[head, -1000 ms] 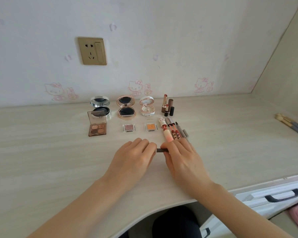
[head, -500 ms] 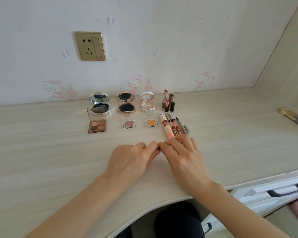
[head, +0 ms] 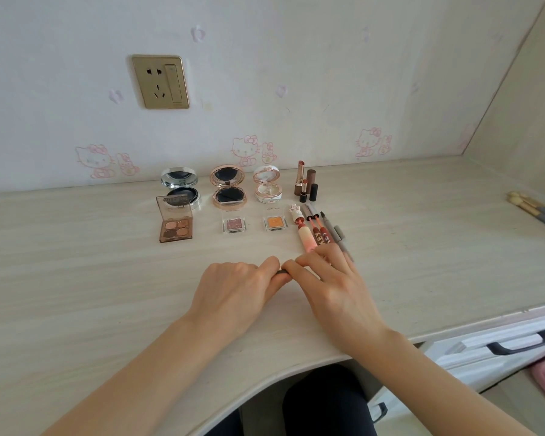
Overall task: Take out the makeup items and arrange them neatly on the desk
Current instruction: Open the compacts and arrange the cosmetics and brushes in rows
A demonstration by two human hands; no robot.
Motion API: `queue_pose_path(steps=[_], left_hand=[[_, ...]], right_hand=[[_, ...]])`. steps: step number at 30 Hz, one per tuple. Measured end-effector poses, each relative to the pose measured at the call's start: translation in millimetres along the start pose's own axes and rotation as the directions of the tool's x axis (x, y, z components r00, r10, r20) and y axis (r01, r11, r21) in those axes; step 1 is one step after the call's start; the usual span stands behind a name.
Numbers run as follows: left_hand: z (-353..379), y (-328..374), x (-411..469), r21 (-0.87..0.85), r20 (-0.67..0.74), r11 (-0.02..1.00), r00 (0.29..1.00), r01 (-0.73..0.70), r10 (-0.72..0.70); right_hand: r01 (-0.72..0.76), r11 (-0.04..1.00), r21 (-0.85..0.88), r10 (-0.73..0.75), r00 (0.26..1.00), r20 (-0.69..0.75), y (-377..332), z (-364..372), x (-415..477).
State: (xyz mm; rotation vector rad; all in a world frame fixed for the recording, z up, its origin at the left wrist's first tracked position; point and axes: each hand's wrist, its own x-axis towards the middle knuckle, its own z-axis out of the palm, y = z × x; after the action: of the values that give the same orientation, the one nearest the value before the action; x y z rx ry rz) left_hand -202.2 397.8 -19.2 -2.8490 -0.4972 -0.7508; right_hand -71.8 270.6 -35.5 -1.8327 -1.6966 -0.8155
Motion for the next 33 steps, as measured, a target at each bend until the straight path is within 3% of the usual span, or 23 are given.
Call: queue_pose_path(steps=[8, 17, 24, 29, 31, 33], left_hand=[[-0.8, -6.3, -1.6, 0.01, 0.036, 1.0, 0.999, -0.017, 0.017], [-6.5, -14.7, -6.5, -0.023, 0.056, 0.997, 0.996, 0.072, -0.071], [-3.8, -16.4, -4.6, -0.261, 0.056, 0.95, 0.985, 0.171, -0.162], [-12.2, -6.9, 4.9, -0.513, 0.046, 0.809, 0.95, 0.287, -0.308], [-17.0, 0.1, 7.7, -0.585, 0.086, 0.734, 0.927, 0.344, -0.366], [-18.8, 8.5, 9.3, -0.599, 0.094, 0.728, 0.932, 0.333, -0.349]], right_hand=[[-0.025, 0.999, 0.025, 0.026, 0.999, -0.039, 2.8, 0.9, -1.1], [-0.225, 0.96, 0.165, 0.24, 0.968, -0.077, 8.6, 0.1, -4.4], [-0.4, 0.886, 0.235, 0.407, 0.913, 0.022, 10.0, -5.2, -1.6], [-0.596, 0.707, 0.379, 0.587, 0.795, 0.156, 18.7, -19.0, -2.2], [-0.622, 0.669, 0.407, 0.592, 0.777, 0.216, 25.6, -24.4, -3.6], [-0.615, 0.649, 0.448, 0.563, 0.784, 0.261, 32.1, -29.1, -5.8]])
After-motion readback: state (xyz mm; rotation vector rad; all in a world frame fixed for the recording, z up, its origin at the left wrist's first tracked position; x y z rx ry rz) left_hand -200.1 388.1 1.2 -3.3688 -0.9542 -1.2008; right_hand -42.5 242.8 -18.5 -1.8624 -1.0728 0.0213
